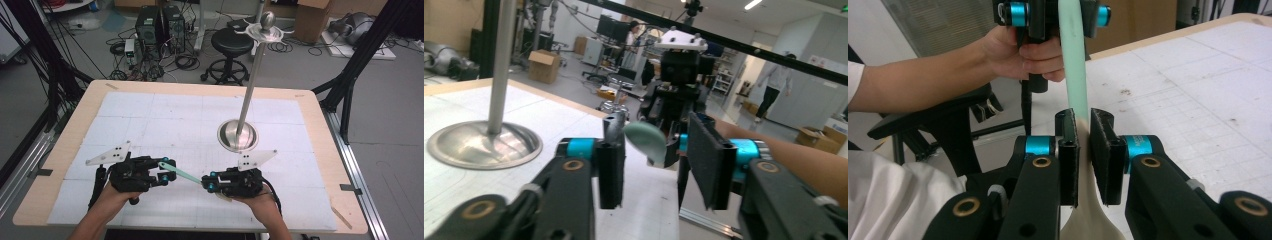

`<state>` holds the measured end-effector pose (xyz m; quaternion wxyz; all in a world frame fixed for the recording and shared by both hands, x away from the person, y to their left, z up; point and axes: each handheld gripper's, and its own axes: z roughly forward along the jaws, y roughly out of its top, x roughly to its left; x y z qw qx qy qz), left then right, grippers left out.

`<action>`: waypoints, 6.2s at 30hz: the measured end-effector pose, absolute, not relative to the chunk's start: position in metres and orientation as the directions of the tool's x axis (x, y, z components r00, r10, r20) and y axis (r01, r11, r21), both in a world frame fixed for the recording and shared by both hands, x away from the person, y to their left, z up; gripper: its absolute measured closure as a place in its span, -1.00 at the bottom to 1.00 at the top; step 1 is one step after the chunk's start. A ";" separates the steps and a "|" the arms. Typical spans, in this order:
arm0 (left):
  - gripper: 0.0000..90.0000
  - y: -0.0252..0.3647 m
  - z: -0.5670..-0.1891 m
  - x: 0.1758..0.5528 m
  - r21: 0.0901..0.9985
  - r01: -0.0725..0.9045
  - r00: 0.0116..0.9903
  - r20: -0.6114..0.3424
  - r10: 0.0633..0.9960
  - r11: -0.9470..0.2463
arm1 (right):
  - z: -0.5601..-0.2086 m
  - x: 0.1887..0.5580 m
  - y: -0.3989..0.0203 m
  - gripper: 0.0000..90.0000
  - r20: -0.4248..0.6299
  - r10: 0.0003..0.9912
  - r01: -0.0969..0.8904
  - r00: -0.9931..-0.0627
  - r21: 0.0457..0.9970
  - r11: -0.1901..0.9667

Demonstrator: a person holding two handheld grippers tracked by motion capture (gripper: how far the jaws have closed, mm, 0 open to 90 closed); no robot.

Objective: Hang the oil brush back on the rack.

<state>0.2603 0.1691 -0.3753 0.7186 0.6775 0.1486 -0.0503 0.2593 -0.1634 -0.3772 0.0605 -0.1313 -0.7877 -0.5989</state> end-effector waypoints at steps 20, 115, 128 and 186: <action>0.68 0.164 -0.357 0.253 0.962 0.260 0.953 -0.269 0.137 0.081 | -0.380 0.261 -0.162 0.80 0.292 0.083 0.303 -0.953 0.930 0.206; 0.46 0.144 -0.334 0.247 0.963 0.266 0.920 -0.269 0.284 0.051 | -0.365 0.247 -0.123 0.87 0.158 0.248 0.214 -0.956 0.953 0.215; -0.32 0.189 -0.352 0.246 0.985 0.160 0.881 -0.173 0.440 0.067 | -0.344 0.262 -0.159 0.87 0.192 0.322 0.229 -0.927 0.970 0.083; -0.59 0.232 -0.397 0.242 0.971 0.238 0.816 -0.211 0.538 0.021 | -0.235 0.361 -0.235 0.87 0.244 0.508 0.228 -0.826 0.969 -0.095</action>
